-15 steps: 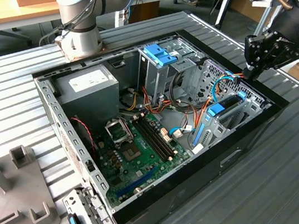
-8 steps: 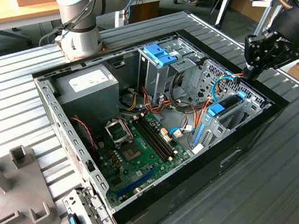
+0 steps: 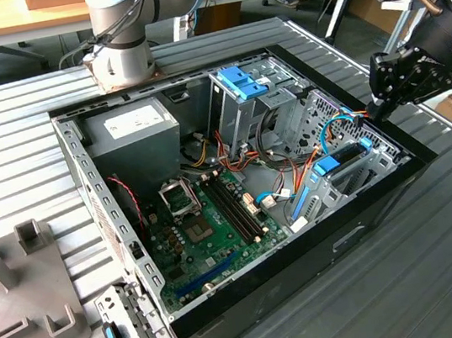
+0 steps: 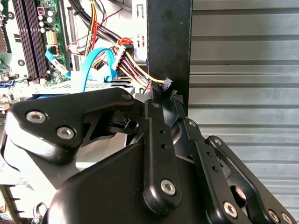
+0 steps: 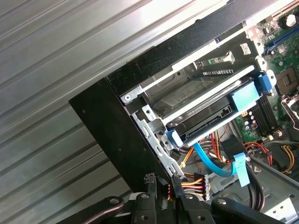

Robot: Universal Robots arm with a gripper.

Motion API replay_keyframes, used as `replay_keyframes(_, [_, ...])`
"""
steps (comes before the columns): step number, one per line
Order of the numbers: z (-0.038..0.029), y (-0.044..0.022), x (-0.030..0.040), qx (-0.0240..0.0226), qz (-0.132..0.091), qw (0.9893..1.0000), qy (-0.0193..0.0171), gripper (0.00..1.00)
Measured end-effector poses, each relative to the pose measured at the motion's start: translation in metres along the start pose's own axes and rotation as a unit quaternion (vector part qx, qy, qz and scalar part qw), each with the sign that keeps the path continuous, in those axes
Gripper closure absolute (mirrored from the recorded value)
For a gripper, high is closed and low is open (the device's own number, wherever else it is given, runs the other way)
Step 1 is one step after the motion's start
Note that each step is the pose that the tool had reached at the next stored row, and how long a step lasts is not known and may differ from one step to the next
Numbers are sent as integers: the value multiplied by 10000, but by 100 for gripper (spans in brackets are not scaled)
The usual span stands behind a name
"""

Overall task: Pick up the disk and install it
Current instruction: 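Insert the first disk wire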

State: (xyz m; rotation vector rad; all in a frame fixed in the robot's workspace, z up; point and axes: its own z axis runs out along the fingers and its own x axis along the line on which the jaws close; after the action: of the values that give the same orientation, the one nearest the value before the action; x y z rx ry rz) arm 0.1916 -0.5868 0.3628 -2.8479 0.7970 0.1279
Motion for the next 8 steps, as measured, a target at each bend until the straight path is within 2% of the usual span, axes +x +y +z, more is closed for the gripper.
replay_keyframes(3, [-2, 13, 8, 16, 0, 10000, -10, 74])
replay_keyframes(5, [-8, 32, 20, 77, -3, 10000, -47, 74])
replay_keyframes(8, [-19, 74, 45, 109, -4, 9999, -67, 74])
